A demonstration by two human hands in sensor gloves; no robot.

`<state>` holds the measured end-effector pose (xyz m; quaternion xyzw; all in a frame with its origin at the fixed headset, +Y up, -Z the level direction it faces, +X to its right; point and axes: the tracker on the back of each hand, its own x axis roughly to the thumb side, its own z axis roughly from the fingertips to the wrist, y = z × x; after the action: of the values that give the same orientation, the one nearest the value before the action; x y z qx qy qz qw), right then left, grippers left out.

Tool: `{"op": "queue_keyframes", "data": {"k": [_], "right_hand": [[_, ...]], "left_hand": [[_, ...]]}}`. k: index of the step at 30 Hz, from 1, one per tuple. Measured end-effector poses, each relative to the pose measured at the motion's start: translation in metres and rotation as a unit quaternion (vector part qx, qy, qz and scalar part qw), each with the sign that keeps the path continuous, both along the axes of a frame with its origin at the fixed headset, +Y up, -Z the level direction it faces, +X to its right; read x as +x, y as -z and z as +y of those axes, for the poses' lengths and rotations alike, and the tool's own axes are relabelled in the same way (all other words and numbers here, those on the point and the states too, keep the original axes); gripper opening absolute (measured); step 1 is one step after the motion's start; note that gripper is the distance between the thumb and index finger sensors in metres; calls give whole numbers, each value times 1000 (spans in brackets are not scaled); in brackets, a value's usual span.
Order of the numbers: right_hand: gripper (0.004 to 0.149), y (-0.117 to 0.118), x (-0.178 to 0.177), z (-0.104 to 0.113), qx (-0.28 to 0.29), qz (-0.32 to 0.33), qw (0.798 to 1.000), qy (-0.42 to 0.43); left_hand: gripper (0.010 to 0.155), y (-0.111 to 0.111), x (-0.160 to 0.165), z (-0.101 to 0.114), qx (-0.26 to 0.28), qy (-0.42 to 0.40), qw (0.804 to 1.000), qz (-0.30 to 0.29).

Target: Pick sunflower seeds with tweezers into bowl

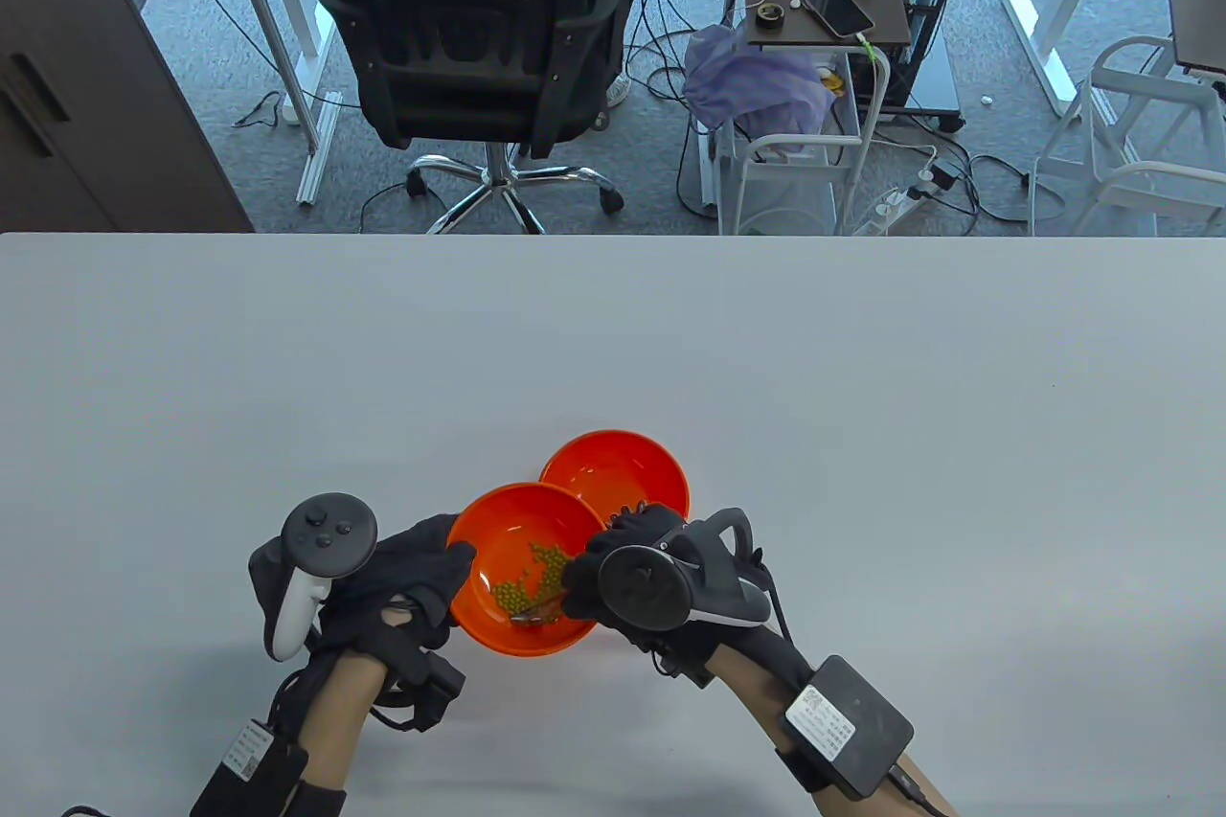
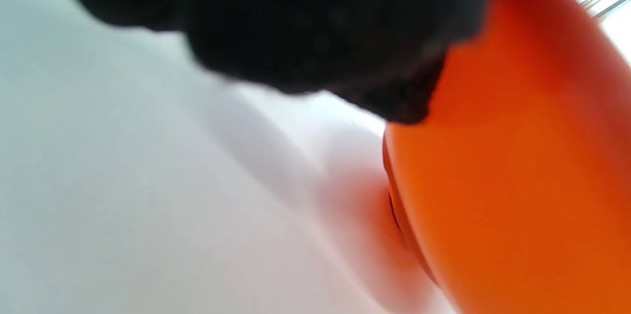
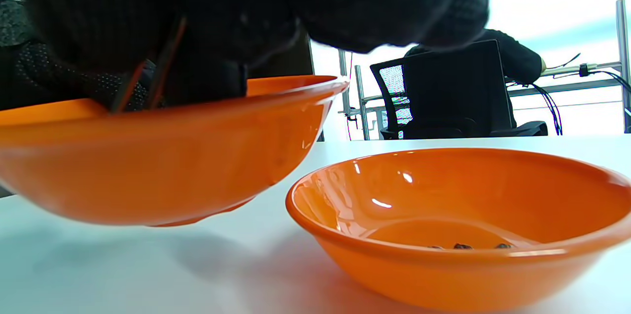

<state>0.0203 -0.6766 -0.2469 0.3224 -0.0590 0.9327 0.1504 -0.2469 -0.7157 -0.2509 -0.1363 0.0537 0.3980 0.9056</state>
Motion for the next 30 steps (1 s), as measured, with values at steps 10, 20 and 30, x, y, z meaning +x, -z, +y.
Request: {"op": "queue_keyframes", "data": {"k": [10,20,30], "right_hand": [[37,8,13,6,1,-34,998,49],[37,23,44,13,37,-146,982,110],[37,41,69,-9,24,-238,965,105]], "left_hand": [[48,0,-2,0,-2,-3,1000,5],[48,2,-8,-2,-7,-3,1000,17],[48,3,-12,-3,-9,-4,1000,28]]}}
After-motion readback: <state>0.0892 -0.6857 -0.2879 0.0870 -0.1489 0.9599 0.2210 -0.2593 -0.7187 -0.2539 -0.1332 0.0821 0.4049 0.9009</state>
